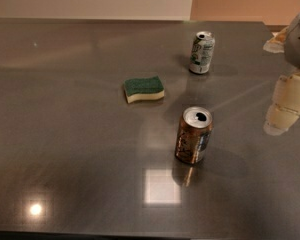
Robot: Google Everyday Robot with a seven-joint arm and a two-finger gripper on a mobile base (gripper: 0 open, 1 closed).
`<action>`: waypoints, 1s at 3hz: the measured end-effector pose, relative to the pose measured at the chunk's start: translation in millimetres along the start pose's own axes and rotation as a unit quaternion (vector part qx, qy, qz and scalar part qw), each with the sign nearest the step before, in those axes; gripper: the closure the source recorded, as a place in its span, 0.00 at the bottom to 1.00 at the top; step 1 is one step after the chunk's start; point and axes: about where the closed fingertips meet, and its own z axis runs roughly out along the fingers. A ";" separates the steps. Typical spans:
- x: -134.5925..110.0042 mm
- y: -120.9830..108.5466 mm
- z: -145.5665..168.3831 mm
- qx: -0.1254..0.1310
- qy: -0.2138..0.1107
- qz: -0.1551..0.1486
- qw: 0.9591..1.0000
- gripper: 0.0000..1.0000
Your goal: Move sponge near orange can
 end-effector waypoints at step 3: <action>-18.0 -19.5 -1.6 -0.009 -0.004 -0.024 1.000 0.00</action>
Offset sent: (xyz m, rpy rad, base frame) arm 0.0070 0.0050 0.0018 0.0064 0.0318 0.0364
